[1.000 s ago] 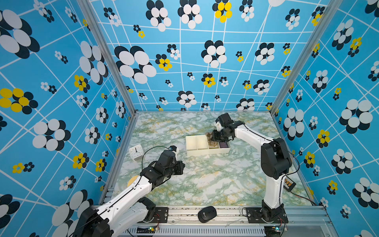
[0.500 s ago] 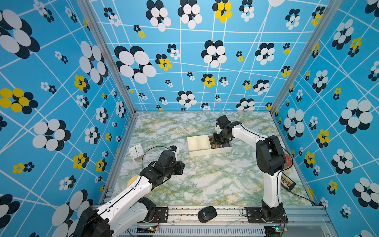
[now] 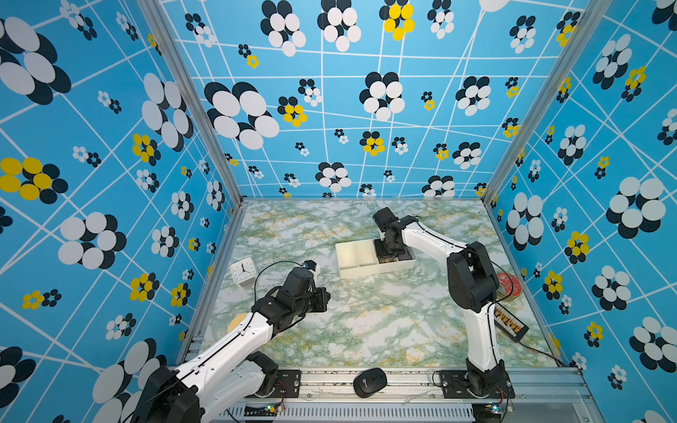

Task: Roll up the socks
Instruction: 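Carry the sock roll with the right gripper over the white organizer tray, then lower the sock roll into the compartment beside the purple sock and open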

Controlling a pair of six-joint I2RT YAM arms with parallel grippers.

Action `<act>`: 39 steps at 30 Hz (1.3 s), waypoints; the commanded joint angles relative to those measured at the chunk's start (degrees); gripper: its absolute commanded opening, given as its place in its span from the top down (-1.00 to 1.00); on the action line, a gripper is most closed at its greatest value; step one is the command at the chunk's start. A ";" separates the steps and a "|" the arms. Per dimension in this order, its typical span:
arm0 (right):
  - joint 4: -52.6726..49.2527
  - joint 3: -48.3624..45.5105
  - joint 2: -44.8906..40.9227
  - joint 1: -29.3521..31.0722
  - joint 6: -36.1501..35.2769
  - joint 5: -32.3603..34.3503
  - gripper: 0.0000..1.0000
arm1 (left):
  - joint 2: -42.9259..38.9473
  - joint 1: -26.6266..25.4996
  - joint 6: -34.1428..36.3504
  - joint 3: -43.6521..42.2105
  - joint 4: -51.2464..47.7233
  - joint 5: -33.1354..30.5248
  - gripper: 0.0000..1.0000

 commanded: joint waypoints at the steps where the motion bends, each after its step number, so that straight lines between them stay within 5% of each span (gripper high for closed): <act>1: -2.92 2.57 3.31 1.19 -0.88 3.48 1.00 | 0.07 0.55 1.26 -0.33 -1.40 0.34 0.73; 9: -4.34 4.75 5.82 1.54 -0.88 4.31 0.99 | 0.01 0.54 1.42 -0.50 -1.82 0.10 0.72; 24: -3.06 3.49 2.29 1.54 -0.69 5.52 0.27 | 0.57 0.69 1.54 0.39 -2.95 -0.45 0.66; 39: 0.79 0.54 -3.80 1.58 -0.22 6.24 0.07 | 0.20 0.81 1.63 0.38 -3.30 -0.72 0.63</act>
